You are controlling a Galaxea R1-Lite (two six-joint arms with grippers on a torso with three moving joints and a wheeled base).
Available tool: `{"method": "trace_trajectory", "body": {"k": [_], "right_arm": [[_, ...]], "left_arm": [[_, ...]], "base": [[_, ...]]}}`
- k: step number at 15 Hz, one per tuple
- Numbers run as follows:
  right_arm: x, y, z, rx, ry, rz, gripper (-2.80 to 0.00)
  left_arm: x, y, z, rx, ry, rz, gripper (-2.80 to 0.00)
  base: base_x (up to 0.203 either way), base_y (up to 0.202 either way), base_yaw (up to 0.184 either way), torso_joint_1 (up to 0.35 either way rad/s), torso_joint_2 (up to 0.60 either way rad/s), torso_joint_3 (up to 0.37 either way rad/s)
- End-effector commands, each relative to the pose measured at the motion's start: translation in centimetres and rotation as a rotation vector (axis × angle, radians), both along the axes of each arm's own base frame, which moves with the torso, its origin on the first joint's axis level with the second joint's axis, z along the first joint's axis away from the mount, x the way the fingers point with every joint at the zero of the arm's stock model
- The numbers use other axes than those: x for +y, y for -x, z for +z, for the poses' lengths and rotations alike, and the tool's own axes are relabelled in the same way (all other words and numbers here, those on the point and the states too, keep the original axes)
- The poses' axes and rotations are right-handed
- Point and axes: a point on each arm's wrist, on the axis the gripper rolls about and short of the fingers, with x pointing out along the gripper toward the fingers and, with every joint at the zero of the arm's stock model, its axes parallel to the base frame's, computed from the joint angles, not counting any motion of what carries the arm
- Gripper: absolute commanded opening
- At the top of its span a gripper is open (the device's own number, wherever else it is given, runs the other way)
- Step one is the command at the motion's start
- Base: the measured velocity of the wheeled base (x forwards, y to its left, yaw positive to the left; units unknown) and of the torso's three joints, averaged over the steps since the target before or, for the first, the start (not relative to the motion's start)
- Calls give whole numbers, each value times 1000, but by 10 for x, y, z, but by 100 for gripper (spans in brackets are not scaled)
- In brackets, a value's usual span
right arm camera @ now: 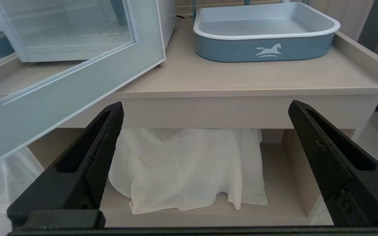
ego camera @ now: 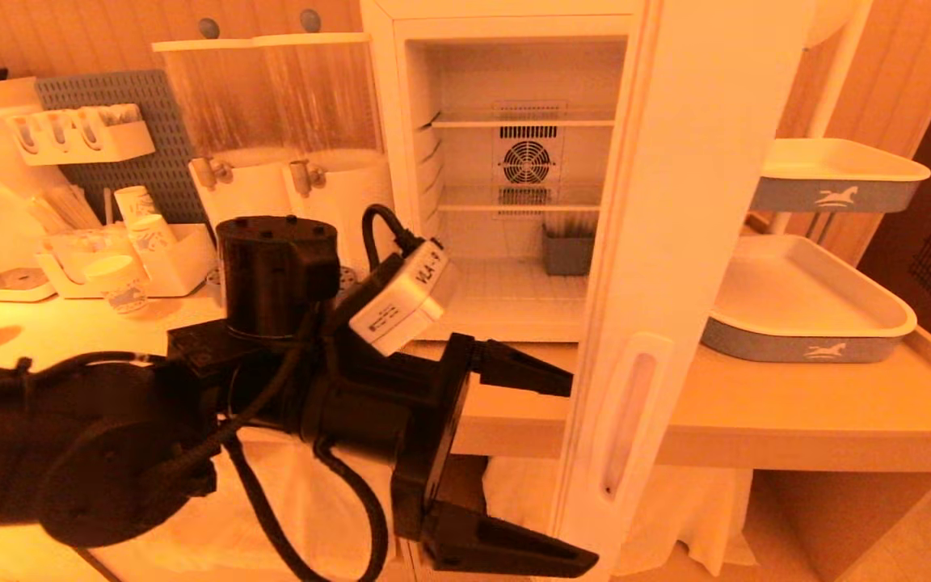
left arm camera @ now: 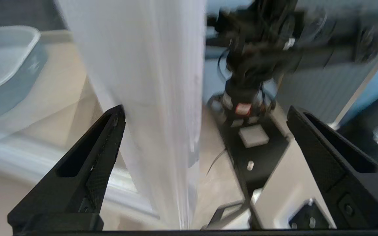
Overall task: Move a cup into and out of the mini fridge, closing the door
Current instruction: Open the freezer door
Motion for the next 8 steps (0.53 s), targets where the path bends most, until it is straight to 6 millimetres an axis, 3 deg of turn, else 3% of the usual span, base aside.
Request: {"method": "trace_trajectory", "body": {"k": [1,5,8], "right_arm": [[0,-1,-4,15,0,0,0],[0,-1,-4,15,0,0,0],[0,-1,-4,16,0,0,0]], "left_arm": [[-17,-2,-10,40,4,-36,0],[-39,18,-7,112,20,-112,0],[-59,57,-8,189,-15,-224,0]], "base": [[0,0,0,0,0,0],[0,0,0,0,0,0],[0,0,0,0,0,0]]}}
